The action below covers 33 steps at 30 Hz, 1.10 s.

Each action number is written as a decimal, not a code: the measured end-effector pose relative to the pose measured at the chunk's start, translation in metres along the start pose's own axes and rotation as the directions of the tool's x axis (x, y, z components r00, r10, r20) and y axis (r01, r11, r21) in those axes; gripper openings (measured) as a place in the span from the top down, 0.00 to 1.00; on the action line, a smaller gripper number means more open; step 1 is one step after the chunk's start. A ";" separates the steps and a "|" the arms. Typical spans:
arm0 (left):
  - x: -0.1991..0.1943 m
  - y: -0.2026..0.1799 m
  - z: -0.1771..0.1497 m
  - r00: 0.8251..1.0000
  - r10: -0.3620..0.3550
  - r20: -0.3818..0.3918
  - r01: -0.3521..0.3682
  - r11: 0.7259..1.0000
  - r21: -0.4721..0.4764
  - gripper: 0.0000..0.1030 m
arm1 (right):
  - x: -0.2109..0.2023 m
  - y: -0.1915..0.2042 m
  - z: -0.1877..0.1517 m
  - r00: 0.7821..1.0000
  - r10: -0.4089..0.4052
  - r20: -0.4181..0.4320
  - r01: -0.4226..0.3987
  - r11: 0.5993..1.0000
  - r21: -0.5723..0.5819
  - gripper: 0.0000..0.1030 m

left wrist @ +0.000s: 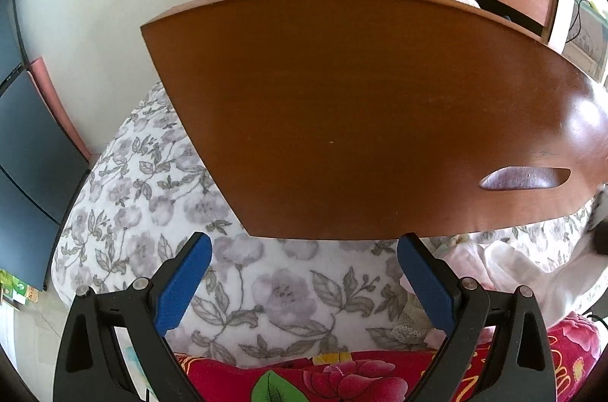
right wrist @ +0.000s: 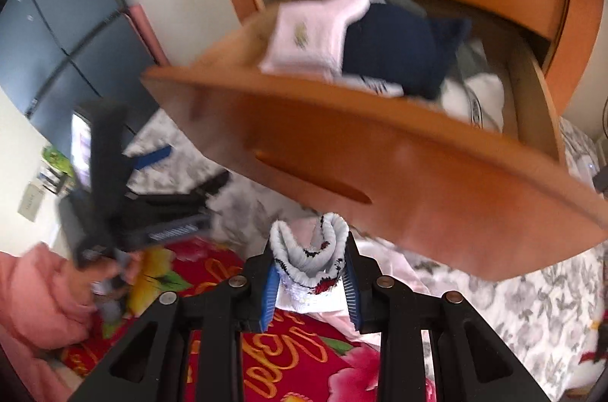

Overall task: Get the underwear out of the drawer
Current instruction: 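Lower the white sock onto the bedspread and open the right gripper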

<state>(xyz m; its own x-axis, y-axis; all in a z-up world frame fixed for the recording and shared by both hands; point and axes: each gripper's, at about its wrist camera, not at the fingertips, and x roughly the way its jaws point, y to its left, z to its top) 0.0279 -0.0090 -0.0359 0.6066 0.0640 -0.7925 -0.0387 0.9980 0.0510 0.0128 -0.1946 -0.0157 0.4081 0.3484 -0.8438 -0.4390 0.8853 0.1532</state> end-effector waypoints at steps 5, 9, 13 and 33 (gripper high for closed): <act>0.001 0.000 0.000 1.000 0.001 -0.004 0.000 1.000 0.002 0.05 | 0.020 -0.009 -0.006 0.998 -0.037 -0.051 0.038 0.999 0.033 0.70; 0.002 -0.001 0.000 1.000 0.001 -0.008 -0.001 1.000 0.004 0.05 | 0.024 -0.012 -0.008 0.997 -0.061 -0.057 0.064 0.997 0.052 0.70; 0.001 0.000 0.001 1.000 -0.001 -0.010 0.001 1.000 0.005 0.05 | 0.023 -0.010 -0.006 0.996 -0.081 -0.047 0.084 0.995 0.055 0.65; 0.000 0.000 0.000 1.000 0.002 -0.002 -0.002 1.000 0.007 0.05 | -0.002 -0.020 -0.004 0.985 -0.173 -0.018 0.174 0.974 0.145 0.10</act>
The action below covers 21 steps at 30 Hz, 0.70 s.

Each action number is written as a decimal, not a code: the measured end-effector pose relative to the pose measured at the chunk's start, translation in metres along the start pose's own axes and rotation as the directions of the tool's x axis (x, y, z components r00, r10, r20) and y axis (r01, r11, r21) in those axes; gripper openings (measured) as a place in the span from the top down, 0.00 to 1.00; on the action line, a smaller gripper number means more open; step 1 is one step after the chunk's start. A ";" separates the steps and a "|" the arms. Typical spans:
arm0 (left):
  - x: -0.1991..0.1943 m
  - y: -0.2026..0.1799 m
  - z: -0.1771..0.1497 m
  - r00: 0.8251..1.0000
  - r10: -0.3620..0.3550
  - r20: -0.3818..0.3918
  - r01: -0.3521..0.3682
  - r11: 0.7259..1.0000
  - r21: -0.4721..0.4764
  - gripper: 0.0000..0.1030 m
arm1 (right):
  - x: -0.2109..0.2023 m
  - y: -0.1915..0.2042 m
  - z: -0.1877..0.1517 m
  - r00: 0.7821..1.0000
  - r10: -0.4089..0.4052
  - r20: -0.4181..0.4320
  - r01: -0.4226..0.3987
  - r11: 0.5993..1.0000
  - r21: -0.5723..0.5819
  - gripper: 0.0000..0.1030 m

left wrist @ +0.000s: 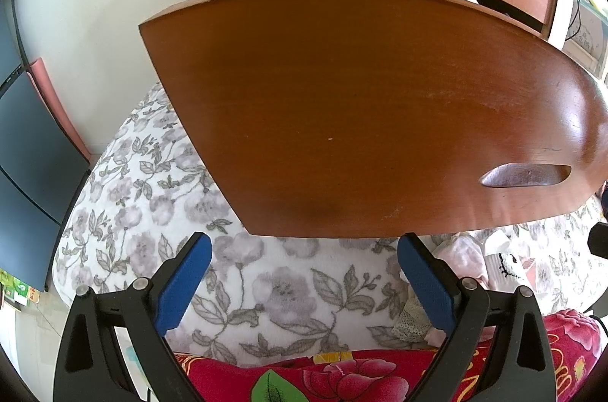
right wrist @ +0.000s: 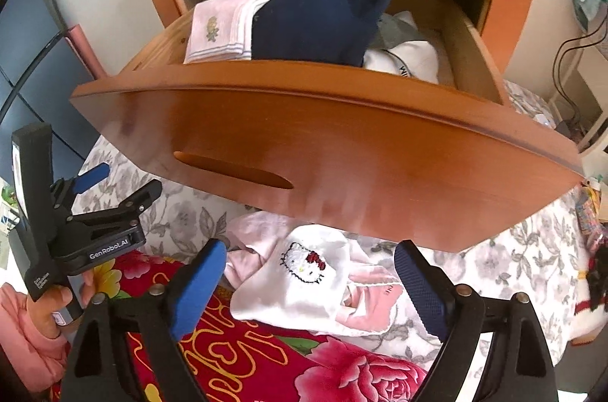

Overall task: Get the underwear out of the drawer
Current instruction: 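Lower the white sock onto the bedspread and open the right gripper, then reach the right gripper into the drawer toward the pink sock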

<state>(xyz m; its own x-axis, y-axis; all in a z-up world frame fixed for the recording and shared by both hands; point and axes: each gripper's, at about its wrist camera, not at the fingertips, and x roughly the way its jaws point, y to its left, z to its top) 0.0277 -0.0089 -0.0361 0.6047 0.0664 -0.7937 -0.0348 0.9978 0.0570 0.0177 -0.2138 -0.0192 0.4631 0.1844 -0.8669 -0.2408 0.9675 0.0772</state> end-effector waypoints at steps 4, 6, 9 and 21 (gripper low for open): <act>-0.001 0.000 0.000 1.000 0.000 0.004 0.000 1.000 -0.003 0.05 | -0.007 0.002 -0.002 1.000 -0.015 0.014 0.015 1.000 0.000 0.00; -0.002 0.000 -0.001 1.000 0.000 0.008 0.000 1.000 -0.005 0.05 | -0.011 0.002 -0.003 1.000 -0.016 0.020 0.016 1.000 -0.003 0.00; -0.002 0.001 -0.001 1.000 0.000 0.012 0.000 1.000 -0.005 0.05 | -0.014 0.004 -0.003 1.000 -0.018 0.025 0.019 1.000 -0.008 0.00; -0.008 0.002 -0.003 0.999 -0.002 0.043 0.003 1.000 -0.012 0.05 | -0.025 0.013 -0.004 0.999 -0.026 0.027 0.027 0.999 -0.029 0.00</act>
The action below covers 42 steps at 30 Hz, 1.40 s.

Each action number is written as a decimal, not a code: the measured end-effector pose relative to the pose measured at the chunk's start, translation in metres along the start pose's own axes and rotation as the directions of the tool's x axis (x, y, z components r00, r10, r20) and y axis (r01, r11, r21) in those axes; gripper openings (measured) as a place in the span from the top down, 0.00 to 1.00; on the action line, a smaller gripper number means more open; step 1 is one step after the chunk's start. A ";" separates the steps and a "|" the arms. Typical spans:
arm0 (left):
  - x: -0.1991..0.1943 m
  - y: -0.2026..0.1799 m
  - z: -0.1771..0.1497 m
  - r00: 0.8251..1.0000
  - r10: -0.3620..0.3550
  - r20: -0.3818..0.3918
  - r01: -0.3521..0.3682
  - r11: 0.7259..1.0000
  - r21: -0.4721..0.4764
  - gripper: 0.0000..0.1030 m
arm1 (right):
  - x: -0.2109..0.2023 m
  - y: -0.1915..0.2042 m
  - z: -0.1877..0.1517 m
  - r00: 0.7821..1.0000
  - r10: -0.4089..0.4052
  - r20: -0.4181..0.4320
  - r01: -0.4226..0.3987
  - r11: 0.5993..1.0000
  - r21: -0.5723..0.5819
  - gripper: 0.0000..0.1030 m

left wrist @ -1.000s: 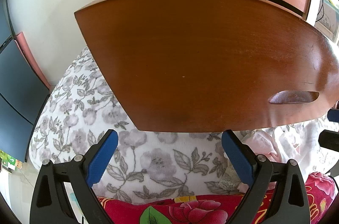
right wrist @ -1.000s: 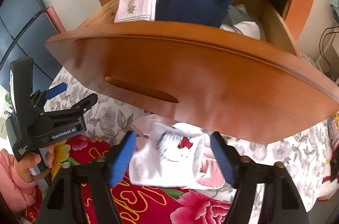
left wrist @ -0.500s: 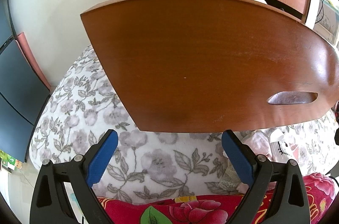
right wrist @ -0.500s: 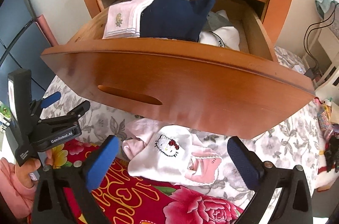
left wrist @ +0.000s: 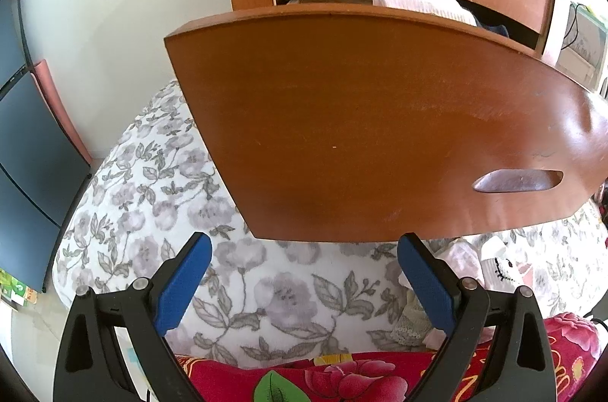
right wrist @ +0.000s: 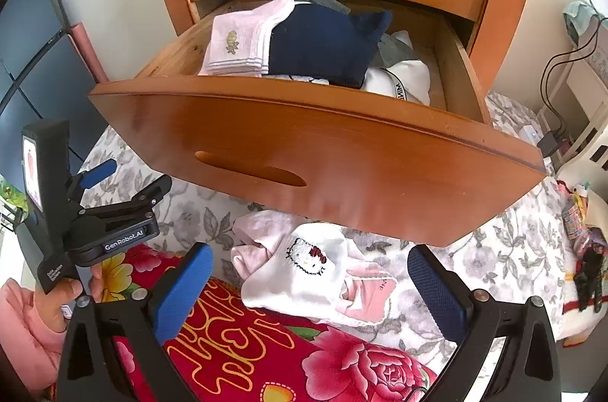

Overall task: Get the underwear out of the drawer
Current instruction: 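Reach the right gripper into the drawer toward the pink sock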

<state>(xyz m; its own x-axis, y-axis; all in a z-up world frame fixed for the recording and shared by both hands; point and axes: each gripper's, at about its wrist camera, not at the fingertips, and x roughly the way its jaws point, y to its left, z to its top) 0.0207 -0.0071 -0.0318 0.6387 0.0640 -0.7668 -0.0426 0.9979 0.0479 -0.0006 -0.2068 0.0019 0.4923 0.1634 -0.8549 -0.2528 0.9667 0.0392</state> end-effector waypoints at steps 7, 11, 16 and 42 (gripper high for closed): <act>-0.002 0.003 0.000 1.000 -0.013 0.005 0.014 1.000 -0.017 0.05 | -0.013 -0.001 0.010 0.999 -0.011 0.042 0.011 1.000 0.006 0.00; -0.002 0.006 0.000 1.000 -0.026 0.002 0.026 0.999 -0.030 0.05 | -0.024 -0.003 0.020 0.996 -0.019 0.089 0.017 1.000 0.025 0.00; -0.002 0.009 0.000 0.999 -0.036 0.002 0.036 0.998 -0.042 0.05 | -0.038 0.001 0.039 0.991 -0.032 0.132 0.034 0.999 -0.008 0.00; -0.001 0.017 0.000 0.997 -0.080 0.000 0.080 0.993 -0.088 0.05 | -0.002 0.018 0.111 0.994 0.023 0.107 -0.018 0.999 -0.047 0.00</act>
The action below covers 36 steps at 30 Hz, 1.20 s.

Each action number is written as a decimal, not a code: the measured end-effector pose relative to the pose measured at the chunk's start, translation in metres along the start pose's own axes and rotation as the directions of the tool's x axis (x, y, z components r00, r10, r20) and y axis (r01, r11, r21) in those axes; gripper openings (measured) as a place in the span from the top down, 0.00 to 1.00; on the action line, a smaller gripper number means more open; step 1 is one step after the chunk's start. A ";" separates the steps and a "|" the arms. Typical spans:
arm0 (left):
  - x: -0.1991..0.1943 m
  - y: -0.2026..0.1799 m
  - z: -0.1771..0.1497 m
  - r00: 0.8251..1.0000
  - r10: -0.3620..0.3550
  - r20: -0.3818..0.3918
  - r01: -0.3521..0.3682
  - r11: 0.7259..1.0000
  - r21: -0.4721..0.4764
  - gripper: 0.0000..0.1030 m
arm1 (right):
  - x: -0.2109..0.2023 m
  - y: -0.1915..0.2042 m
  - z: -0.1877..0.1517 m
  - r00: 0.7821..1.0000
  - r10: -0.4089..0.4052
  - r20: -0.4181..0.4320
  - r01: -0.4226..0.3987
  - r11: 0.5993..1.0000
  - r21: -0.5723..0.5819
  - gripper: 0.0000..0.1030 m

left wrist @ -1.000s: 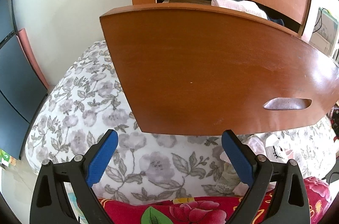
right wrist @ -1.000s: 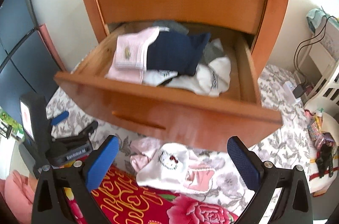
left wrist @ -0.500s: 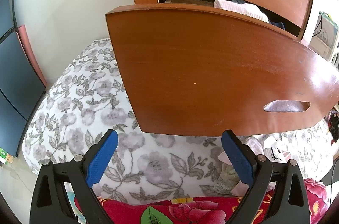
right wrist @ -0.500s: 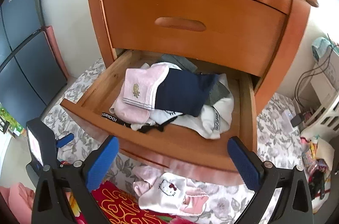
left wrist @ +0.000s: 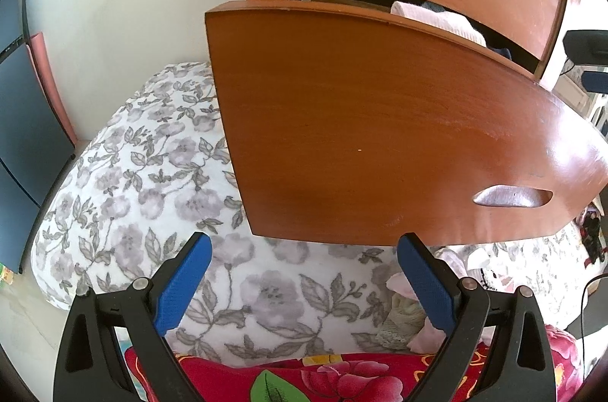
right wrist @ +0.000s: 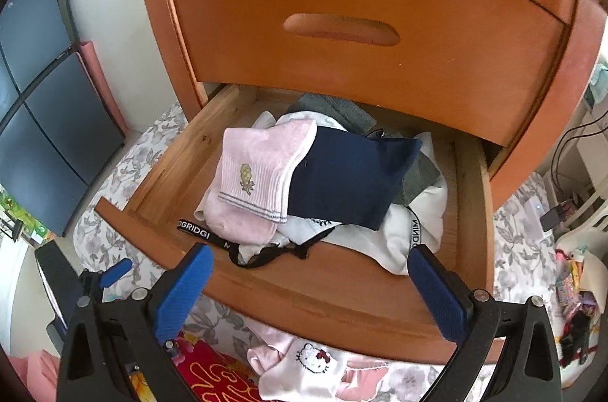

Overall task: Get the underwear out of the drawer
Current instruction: 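Reach the right gripper into the drawer toward the pink sock, then close the right gripper on the pink sock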

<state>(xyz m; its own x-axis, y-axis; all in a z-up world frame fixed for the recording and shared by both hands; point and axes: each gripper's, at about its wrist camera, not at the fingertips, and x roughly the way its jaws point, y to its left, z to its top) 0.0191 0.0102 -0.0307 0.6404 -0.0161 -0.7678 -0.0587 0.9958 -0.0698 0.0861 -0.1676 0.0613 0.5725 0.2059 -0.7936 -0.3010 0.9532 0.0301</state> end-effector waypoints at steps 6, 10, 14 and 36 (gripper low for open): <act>0.001 0.002 0.000 1.000 -0.012 -0.006 0.012 1.000 -0.011 0.05 | 0.016 -0.003 0.009 1.000 0.004 -0.030 -0.004 1.000 0.015 0.00; 0.001 0.004 0.000 1.000 -0.020 -0.008 0.020 1.000 -0.018 0.05 | 0.029 -0.005 0.015 0.999 0.003 -0.054 -0.001 1.000 0.030 0.00; 0.003 0.005 0.000 0.999 -0.029 -0.015 0.029 0.999 -0.026 0.05 | 0.042 -0.003 0.022 0.997 0.001 -0.074 0.001 1.000 0.024 0.00; 0.006 0.009 0.001 0.998 -0.047 -0.032 0.046 0.998 -0.046 0.05 | 0.089 0.038 0.055 0.995 0.005 -0.101 -0.011 0.999 -0.050 0.45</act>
<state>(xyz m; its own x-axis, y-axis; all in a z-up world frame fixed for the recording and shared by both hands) 0.0232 0.0187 -0.0355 0.6174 -0.0658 -0.7839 -0.0646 0.9889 -0.1339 0.1677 -0.1006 0.0251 0.4909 0.1876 -0.8507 -0.3444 0.9388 0.0083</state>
